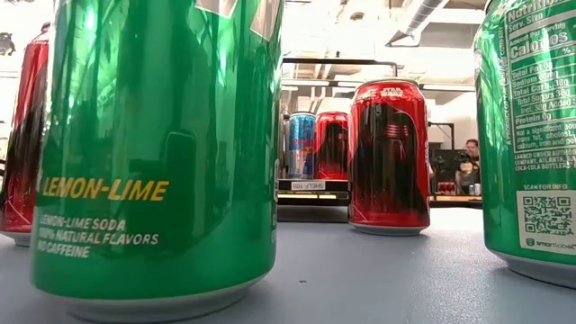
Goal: Place canned beverage on shelf
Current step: Put the right red soda can on the shelf aligned with the other red soda can
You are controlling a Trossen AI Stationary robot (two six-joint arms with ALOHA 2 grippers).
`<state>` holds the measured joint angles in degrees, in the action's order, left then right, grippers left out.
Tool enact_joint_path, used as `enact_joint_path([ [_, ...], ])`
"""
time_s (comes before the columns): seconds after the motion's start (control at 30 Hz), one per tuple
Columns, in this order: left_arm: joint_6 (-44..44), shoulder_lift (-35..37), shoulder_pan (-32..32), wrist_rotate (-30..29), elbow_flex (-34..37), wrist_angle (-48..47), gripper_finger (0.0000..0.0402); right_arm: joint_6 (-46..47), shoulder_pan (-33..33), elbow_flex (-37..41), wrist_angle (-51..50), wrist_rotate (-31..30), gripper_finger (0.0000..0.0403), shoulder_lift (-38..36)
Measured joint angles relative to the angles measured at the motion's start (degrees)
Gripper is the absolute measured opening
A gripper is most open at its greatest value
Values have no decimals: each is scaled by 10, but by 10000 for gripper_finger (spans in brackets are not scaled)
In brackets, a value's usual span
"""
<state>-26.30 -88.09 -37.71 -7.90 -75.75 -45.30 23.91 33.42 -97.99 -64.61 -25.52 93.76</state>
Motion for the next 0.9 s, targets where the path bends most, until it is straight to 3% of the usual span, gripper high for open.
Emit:
enact_joint_path([
  [0.27, -43, 0, -33, 0, 0, -3, 330, -35, -58, 51, 96, 77, 276, 0],
  [0.9, -119, 0, -83, -50, 0, -2, 330, 15, -91, 171, 164, 89, 276, 4],
])
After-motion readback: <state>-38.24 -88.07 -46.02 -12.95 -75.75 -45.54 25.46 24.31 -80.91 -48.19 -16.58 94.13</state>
